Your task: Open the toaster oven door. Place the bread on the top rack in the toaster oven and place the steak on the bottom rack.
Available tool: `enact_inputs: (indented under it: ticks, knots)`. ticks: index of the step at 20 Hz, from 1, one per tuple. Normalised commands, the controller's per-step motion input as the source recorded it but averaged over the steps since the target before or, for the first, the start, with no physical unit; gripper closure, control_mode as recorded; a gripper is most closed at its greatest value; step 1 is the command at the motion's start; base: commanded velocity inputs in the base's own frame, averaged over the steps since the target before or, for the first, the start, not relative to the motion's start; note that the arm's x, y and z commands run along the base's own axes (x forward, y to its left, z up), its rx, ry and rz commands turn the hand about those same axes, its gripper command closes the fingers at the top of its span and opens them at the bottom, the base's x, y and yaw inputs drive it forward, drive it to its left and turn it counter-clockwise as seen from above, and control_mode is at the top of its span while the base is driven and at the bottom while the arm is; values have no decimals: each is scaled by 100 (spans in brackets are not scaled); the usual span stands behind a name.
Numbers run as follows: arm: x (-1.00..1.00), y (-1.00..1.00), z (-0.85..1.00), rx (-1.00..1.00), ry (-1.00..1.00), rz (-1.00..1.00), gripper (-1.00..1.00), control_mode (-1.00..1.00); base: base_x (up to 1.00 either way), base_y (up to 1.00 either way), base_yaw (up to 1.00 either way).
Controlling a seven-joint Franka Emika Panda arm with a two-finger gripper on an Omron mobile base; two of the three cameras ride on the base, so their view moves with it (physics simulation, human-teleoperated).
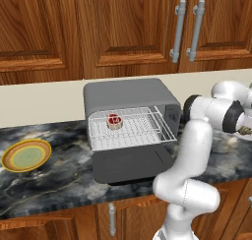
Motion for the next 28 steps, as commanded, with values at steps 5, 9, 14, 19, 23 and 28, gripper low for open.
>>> enact_inputs:
  ticks: [5, 9, 14, 19, 23, 28]
  knots:
    - [-29, 73, 10, -3, -8, 38, 100, -100, 0, 0, 0]
    - [-19, 71, 37, -4, -8, 33, 100, -100, 0, 0, 0]
    - [-7, 73, 39, 0, 0, 32, 100, -100, 0, 0, 0]
    - [-6, 74, 38, 0, 0, 32, 100, -100, 0, 0, 0]
    - [0, 80, 34, 0, -1, 23, 100, -100, 0, 0, 0]
    - [0, 80, 28, 0, 0, 24, 100, -100, 0, 0, 0]
